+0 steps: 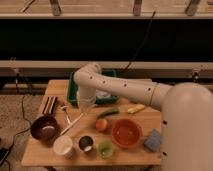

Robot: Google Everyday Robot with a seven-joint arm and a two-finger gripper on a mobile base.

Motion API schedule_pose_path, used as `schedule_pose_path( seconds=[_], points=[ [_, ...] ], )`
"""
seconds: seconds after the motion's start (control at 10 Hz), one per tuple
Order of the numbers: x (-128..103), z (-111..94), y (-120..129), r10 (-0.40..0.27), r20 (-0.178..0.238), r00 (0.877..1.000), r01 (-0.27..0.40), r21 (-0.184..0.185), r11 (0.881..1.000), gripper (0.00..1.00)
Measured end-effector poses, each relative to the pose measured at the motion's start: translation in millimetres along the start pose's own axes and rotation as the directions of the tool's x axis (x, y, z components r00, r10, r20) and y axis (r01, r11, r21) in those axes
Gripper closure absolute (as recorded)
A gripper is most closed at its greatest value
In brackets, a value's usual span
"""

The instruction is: Place brush in table surface

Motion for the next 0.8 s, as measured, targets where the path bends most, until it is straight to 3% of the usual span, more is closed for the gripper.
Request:
schedule_pose_path(
  seconds=[0.2,0.4,0.8],
  points=[
    [-1,-20,-4,-0.024,-0.013,1.000,0.024,0.018,1.000,1.00],
    [-2,-23,-7,-0.038,-0.015,0.999,0.039,0.023,0.999,1.00],
    [8,7,-6,-0.015,0.018,1.000,0.015,-0.003,1.000,1.00]
  ],
)
